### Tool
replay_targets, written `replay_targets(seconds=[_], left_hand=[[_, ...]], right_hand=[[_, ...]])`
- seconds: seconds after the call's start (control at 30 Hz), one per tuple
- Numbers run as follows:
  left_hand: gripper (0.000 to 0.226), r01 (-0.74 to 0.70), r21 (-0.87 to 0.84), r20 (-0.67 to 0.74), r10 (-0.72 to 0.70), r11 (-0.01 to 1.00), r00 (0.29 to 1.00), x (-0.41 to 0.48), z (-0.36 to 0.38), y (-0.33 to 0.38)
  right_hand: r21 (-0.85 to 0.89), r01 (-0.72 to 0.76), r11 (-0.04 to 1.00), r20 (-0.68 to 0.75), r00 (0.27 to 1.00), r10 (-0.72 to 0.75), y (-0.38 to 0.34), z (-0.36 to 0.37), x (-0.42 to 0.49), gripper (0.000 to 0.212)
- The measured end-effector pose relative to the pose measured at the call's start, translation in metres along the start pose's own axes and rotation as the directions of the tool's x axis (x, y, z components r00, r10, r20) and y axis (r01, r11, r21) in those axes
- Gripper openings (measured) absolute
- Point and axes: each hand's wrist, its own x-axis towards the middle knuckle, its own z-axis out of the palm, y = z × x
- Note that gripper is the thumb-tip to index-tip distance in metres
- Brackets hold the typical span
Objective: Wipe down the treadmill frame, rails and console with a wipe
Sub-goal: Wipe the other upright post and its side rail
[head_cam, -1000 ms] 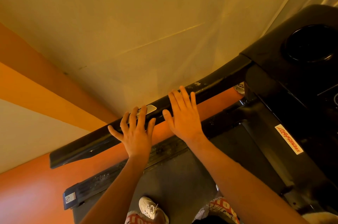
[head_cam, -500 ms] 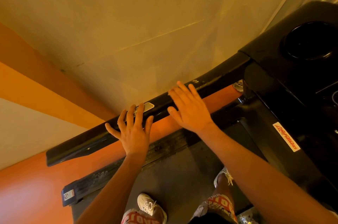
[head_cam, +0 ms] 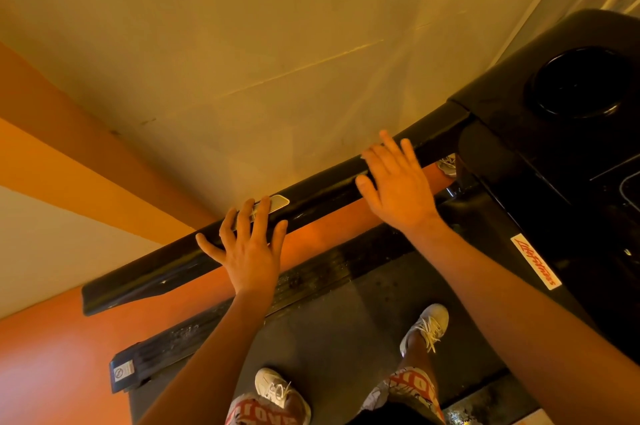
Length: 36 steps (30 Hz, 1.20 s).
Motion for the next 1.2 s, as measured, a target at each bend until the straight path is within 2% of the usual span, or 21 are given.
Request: replay_targets(seconds=[0.13, 0.23, 0.33, 0.43, 0.57, 0.67, 0.77, 0.87, 1.0, 1.1, 1.2], left_hand=[[0.055, 0.002, 0.001, 0.014, -0.002, 1.0, 1.0, 0.0, -0.001, -0.001], [0.055, 0.002, -0.002, 0.02, -0.002, 1.0, 1.0, 0.0, -0.001, 0.001], [0.055, 0.001, -0.003, 0.017, -0.001, 1.0, 1.0, 0.001, -0.001, 0.0], [0.055, -0.001, -0.007, 0.014, 0.001, 1.0, 1.0, 0.0, -0.001, 0.0], [0.054, 0.0, -0.008, 0.017, 0.001, 1.0, 1.0, 0.0, -0.001, 0.0], [0.054, 0.005, -0.004, 0.028, -0.005, 1.0, 1.0, 0.0, -0.001, -0.001], [0.056, 0.003, 0.004, 0.042, -0.004, 1.0, 0.999, 0.001, -0.002, -0.001], [0.057, 0.003, 0.003, 0.044, -0.003, 1.0, 0.999, 0.001, -0.003, 0.0], [0.057, 0.0, -0.003, 0.045, 0.0, 1.0, 0.999, 0.0, -0.004, 0.0], [0.058, -0.002, -0.002, 0.048, 0.002, 1.0, 0.999, 0.0, -0.003, 0.0], [0.058, 0.0, 0.003, 0.047, 0.0, 1.0, 0.999, 0.001, -0.003, -0.001]], right_hand=[[0.05, -0.172, 0.984, -0.002, 0.985, 0.173, -0.031, 0.005, 0.0, 0.079], [0.064, -0.088, 0.994, 0.023, 0.996, 0.086, -0.051, 0.013, -0.002, 0.075], [0.019, 0.048, 0.999, 0.048, 0.998, -0.049, -0.022, 0.004, 0.001, 0.066], [0.0, 0.018, 1.0, -0.001, 1.0, -0.018, 0.01, -0.006, 0.006, 0.066], [0.039, -0.064, 0.997, -0.034, 0.997, 0.065, -0.02, 0.001, 0.004, 0.07], [0.048, 0.043, 0.998, 0.033, 0.998, -0.044, -0.031, 0.007, 0.002, 0.069], [-0.039, 0.128, 0.991, 0.079, 0.989, -0.124, 0.006, -0.004, 0.006, 0.066], [-0.073, 0.066, 0.995, 0.028, 0.998, -0.064, 0.036, -0.016, 0.005, 0.065], [0.004, -0.09, 0.996, 0.001, 0.996, 0.09, -0.004, 0.0, -0.002, 0.073], [0.028, -0.03, 0.999, 0.027, 0.999, 0.029, -0.015, 0.01, -0.009, 0.071], [-0.043, 0.062, 0.997, 0.053, 0.997, -0.06, 0.012, 0.004, -0.008, 0.067]])
